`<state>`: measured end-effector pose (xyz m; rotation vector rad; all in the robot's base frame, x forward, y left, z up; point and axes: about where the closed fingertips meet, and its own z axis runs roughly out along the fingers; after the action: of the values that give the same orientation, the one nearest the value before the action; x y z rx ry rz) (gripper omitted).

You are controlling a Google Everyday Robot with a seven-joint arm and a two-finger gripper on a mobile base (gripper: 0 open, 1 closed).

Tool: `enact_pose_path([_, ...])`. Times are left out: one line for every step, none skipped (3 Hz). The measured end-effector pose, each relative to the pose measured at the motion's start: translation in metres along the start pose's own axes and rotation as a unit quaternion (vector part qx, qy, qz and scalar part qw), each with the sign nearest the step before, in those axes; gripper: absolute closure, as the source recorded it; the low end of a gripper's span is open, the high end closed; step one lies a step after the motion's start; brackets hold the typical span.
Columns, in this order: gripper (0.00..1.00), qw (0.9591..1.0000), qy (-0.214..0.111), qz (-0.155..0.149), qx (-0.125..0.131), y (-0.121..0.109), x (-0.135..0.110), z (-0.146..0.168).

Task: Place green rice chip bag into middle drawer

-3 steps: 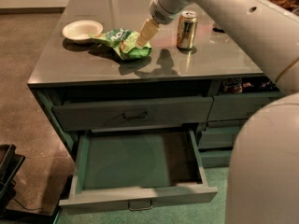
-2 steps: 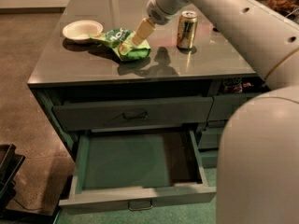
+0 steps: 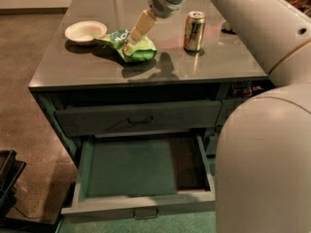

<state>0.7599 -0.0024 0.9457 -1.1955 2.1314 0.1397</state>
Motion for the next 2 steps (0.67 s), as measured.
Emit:
enact_pose_path([0.0, 0.9998, 0.0, 0.009, -0.015, 0.01, -0.0083, -0.0117])
enact_pose_path([0.0, 0.9993, -0.014, 0.017, -0.029, 0.0193, -0.0126, -0.0048])
